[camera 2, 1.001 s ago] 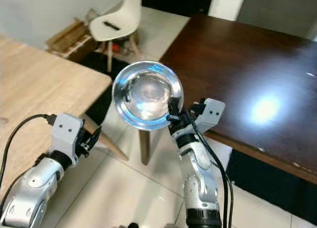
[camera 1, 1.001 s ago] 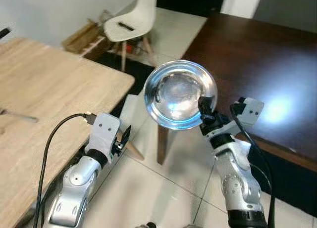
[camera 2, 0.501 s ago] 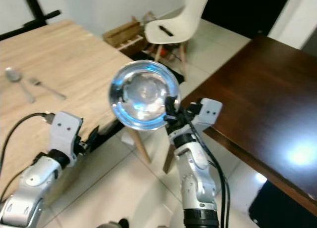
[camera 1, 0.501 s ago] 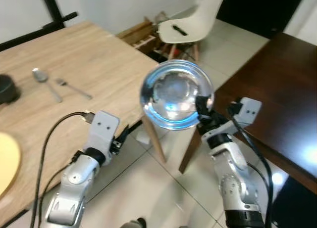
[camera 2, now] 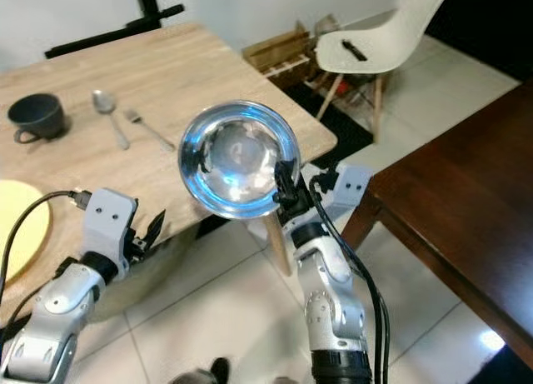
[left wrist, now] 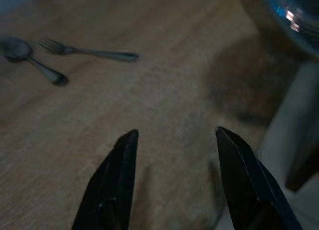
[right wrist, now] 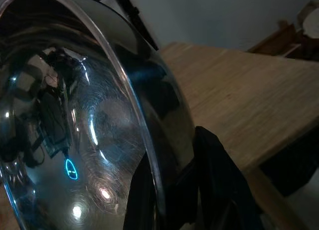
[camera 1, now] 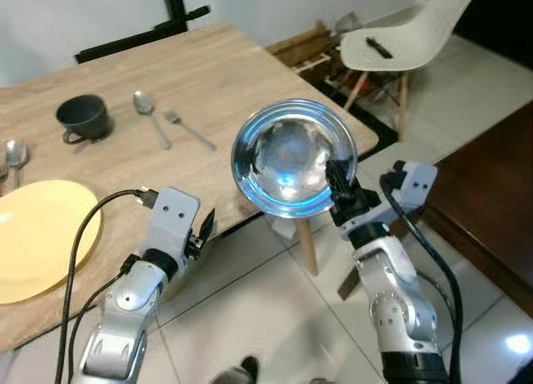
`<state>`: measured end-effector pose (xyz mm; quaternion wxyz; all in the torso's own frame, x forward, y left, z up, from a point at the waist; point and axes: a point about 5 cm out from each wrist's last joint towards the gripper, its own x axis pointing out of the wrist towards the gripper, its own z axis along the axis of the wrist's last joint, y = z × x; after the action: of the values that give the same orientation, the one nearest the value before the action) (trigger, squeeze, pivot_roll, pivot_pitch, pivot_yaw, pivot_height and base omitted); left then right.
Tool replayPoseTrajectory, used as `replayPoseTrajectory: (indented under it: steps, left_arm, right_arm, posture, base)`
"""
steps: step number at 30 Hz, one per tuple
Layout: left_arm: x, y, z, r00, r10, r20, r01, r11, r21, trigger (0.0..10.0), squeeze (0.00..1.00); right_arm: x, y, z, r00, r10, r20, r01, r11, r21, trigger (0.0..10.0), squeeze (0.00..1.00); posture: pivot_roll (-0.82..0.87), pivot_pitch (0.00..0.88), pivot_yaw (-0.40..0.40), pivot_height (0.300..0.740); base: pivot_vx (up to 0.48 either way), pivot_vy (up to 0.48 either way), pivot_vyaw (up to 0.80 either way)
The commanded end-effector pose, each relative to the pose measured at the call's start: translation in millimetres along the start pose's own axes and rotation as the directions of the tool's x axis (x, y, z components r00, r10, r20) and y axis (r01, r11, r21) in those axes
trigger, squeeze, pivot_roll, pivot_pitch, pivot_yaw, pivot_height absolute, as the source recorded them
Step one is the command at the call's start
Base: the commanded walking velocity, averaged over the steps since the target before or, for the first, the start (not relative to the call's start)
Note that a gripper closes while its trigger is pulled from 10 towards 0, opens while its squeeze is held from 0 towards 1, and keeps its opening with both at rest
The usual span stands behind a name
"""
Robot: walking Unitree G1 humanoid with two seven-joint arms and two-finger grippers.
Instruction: Setting the table
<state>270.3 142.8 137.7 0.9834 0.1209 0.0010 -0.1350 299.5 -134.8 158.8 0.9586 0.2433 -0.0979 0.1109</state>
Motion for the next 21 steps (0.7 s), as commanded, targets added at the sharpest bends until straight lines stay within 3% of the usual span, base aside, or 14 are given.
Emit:
replayPoseTrajectory:
  steps: [1,11,14,21]
  left_arm:
    - [-2.9,5.0,-7.1,0.999,0.020,-0.037,-0.019,1.000,0.014,10.0,0.00]
    - [-0.3,6.8,-6.4,0.999,0.035,-0.039,-0.035,0.999,0.021,10.0,0.00]
    - [1.4,9.6,-6.5,0.997,0.068,-0.036,-0.066,0.997,0.049,10.0,0.00]
    - [6.6,11.3,-2.8,0.996,0.087,-0.021,-0.086,0.995,0.050,10.0,0.00]
  right_arm:
    - [1.3,7.1,0.2,1.000,0.026,0.013,-0.027,0.999,0.023,10.0,0.00]
    - [2.1,4.3,1.3,1.000,0.007,0.020,-0.008,1.000,0.023,10.0,0.00]
    - [4.6,0.5,1.7,0.999,-0.035,0.019,0.034,0.999,0.022,10.0,0.00]
    - [6.5,1.1,5.7,0.999,-0.028,0.038,0.026,0.999,0.040,10.0,0.00]
  posture:
    - [-0.02,0.028,0.062,0.740]
    - [-0.02,0.029,0.064,0.740]
    - [-0.02,0.026,0.063,0.740]
    - [-0.02,0.023,0.062,0.740]
  base:
    - [0.000,0.000,0.77]
    - [0.000,0.000,0.77]
    - [0.000,0.000,0.00]
    - [0.478,0.000,0.00]
